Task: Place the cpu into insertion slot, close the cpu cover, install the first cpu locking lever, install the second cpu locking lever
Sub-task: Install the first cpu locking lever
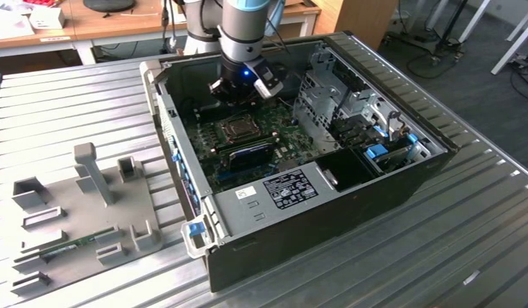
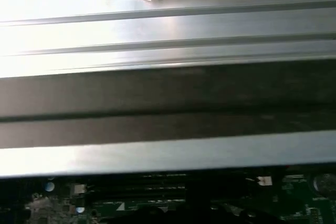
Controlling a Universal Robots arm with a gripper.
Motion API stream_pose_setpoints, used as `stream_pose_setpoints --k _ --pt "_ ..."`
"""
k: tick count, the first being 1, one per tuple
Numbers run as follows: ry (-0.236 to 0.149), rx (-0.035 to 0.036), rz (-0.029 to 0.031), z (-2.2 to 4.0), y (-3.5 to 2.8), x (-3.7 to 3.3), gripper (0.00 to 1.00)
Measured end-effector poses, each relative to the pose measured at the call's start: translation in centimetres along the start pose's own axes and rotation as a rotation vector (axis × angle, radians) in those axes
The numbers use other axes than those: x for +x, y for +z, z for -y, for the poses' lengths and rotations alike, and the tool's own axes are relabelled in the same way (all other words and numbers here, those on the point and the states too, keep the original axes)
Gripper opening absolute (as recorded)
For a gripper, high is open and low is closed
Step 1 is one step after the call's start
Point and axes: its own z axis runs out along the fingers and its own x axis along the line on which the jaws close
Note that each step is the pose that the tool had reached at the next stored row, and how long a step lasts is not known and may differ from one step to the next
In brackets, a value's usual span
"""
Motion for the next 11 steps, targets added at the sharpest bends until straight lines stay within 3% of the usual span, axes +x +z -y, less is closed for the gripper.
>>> stream_pose_setpoints --k 3,6,11 --pt "0.000 0.0008 0.0026 -0.04 0.01 0.69 0.10" --pt "-0.001 0.0009 0.0034 -0.04 -0.05 0.79 0.10" --pt "-0.001 0.0006 0.0044 -0.24 -1.00 0.76 0.10"
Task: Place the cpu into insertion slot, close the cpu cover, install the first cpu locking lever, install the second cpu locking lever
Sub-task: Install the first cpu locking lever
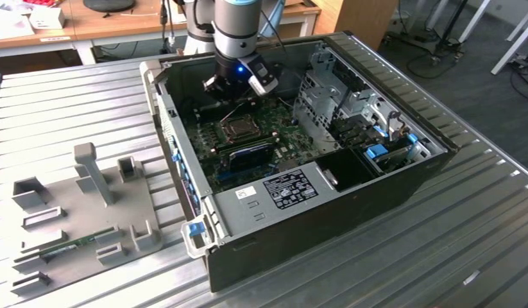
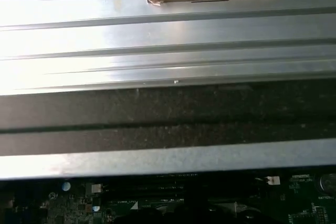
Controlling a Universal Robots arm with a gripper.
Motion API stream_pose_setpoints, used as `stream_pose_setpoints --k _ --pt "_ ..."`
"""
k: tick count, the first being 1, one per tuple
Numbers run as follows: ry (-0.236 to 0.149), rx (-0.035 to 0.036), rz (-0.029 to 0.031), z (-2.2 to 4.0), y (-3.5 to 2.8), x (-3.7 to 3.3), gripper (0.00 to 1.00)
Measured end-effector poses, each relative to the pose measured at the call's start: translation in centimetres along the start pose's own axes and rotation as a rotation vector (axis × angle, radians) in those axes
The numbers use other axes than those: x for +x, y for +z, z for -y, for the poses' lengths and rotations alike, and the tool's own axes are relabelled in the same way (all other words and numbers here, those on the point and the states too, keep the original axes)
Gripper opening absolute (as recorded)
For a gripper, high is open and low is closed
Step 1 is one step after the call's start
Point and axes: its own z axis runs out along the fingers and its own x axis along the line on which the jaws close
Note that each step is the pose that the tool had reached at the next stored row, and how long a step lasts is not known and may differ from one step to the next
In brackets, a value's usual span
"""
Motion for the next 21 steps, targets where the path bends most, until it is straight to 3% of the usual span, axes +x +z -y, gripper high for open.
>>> stream_pose_setpoints --k 5,8,13,18,21 --pt "0.000 -0.0034 0.0013 -0.08 -0.32 0.00 0.10" --pt "0.001 -0.0183 0.0003 -0.08 -0.34 0.00 0.10" --pt "0.003 -0.0276 0.0001 -0.16 -0.72 -0.01 0.10" --pt "0.003 -0.0294 0.0002 -0.20 -0.92 -0.03 0.10" --pt "0.005 -0.0289 -0.0036 -0.17 -0.93 -0.22 0.10"
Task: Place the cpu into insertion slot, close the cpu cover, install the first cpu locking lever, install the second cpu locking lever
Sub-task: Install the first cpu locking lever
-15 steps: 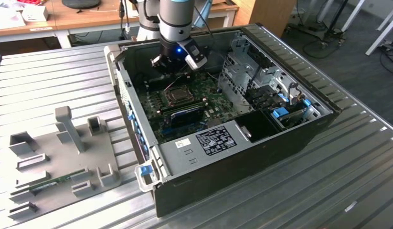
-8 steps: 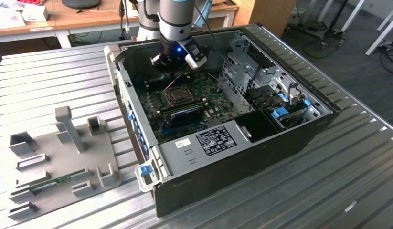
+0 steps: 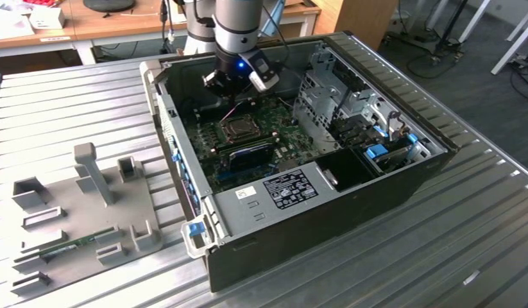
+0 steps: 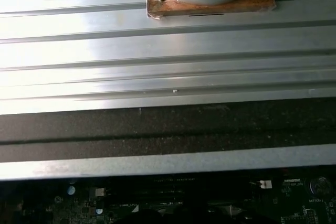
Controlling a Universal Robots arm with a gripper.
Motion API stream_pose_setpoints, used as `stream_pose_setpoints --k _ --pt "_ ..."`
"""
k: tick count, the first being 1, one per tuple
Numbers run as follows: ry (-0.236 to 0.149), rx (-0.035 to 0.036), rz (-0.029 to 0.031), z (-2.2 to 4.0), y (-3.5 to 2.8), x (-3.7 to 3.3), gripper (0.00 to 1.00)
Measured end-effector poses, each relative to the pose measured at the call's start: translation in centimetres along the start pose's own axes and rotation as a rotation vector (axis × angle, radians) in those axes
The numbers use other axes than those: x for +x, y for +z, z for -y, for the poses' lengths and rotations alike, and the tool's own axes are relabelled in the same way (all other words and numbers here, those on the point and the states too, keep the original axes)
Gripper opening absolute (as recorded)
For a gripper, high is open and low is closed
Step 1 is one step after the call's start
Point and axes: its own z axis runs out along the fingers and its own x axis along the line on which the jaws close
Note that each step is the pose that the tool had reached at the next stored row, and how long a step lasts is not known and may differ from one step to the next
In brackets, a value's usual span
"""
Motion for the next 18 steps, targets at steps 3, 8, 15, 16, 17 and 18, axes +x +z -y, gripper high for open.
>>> stream_pose_setpoints --k 3,8,15,16,17,18 --pt "0.001 0.0001 -0.0026 0.04 0.00 -0.08 0.10" --pt "0.004 0.0006 -0.0097 0.03 0.01 -0.24 0.10" --pt "0.011 -0.0151 -0.0309 0.08 0.00 -0.40 0.10" --pt "0.011 -0.0262 -0.0316 0.12 -0.01 -0.41 0.10" --pt "0.011 -0.0318 -0.0320 0.16 -0.02 -0.41 0.10" --pt "0.011 -0.0351 -0.0323 0.21 -0.04 -0.41 0.10"
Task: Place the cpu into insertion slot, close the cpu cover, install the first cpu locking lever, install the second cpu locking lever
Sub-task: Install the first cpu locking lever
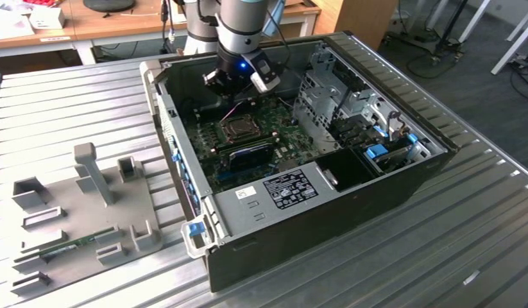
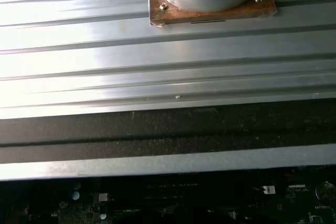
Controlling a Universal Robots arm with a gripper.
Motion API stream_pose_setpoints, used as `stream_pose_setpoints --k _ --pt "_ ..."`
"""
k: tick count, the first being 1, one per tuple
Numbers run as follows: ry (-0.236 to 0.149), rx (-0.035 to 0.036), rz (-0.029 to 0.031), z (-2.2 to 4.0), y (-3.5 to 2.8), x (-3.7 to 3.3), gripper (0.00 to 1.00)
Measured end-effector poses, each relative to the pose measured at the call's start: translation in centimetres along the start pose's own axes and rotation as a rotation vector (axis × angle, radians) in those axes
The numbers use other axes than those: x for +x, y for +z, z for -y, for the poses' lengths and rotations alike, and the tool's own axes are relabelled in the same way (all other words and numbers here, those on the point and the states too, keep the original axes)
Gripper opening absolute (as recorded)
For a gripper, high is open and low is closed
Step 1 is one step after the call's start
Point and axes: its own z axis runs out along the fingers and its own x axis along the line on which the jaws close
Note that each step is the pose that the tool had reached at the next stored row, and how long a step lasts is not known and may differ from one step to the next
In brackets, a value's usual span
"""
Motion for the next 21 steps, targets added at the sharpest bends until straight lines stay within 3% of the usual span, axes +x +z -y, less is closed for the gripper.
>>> stream_pose_setpoints --k 3,7,13,21 --pt "0.001 0.0000 -0.0019 0.21 -0.05 -0.02 0.10" --pt "0.004 0.0026 -0.0141 0.50 -0.13 -0.04 0.10" --pt "0.007 0.0035 -0.0246 0.88 -0.23 -0.27 0.10" --pt "0.006 0.0035 -0.0257 0.91 -0.18 -0.48 0.10"
